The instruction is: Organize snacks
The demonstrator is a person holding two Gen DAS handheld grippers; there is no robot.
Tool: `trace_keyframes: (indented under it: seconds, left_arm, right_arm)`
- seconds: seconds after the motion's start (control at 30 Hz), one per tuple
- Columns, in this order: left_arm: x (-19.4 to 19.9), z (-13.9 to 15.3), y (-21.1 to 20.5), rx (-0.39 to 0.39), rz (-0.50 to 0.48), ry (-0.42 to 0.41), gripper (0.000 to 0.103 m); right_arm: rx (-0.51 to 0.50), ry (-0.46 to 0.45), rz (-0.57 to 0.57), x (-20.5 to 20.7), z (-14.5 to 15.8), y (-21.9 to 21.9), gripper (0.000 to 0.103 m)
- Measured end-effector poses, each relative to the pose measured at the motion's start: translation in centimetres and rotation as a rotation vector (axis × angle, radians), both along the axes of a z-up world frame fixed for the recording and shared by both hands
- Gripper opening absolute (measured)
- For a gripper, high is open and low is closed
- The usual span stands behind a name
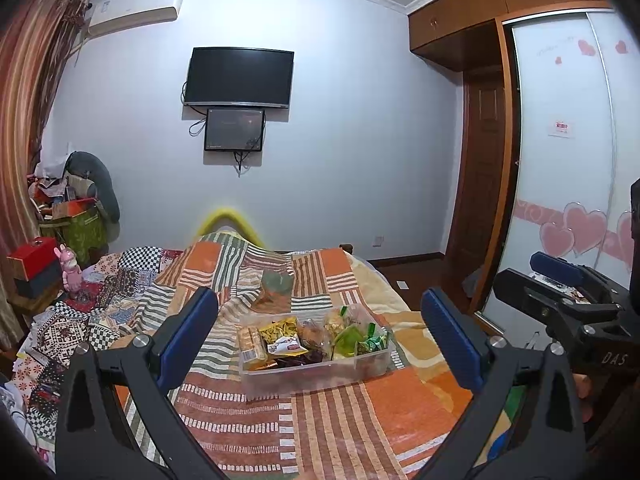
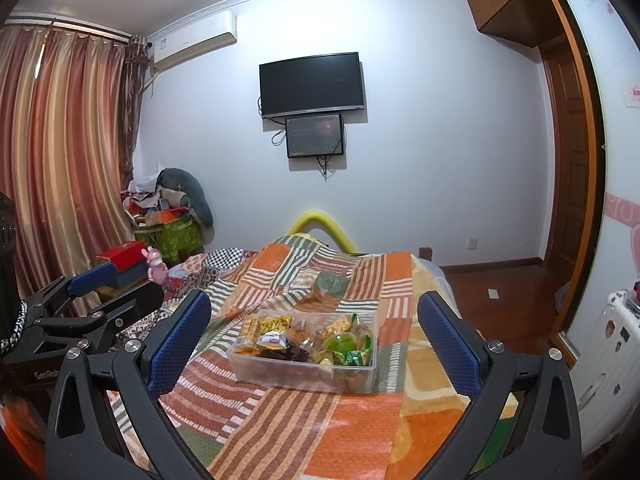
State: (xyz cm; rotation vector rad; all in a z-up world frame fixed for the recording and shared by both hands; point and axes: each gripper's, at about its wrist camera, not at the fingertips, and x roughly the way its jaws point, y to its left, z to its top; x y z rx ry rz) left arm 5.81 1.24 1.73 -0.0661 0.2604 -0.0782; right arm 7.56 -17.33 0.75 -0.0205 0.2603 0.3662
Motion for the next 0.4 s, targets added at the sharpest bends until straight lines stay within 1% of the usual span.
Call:
trace_keyframes:
  seconds: [0.23,0.4]
  left_arm:
    - [-0.11,-0.13,-0.44,0.020,-0.002,-0.006,0.103]
    - [-0.06,-0.36,-0.66,0.016,-0.007,0.002,0.103]
  right_arm:
    - [0.001,0.005,0.001,0.06,0.02,0.04,0.103]
    - [0.001,0.007,0.002,0.00,-0.06,0.02,0.103]
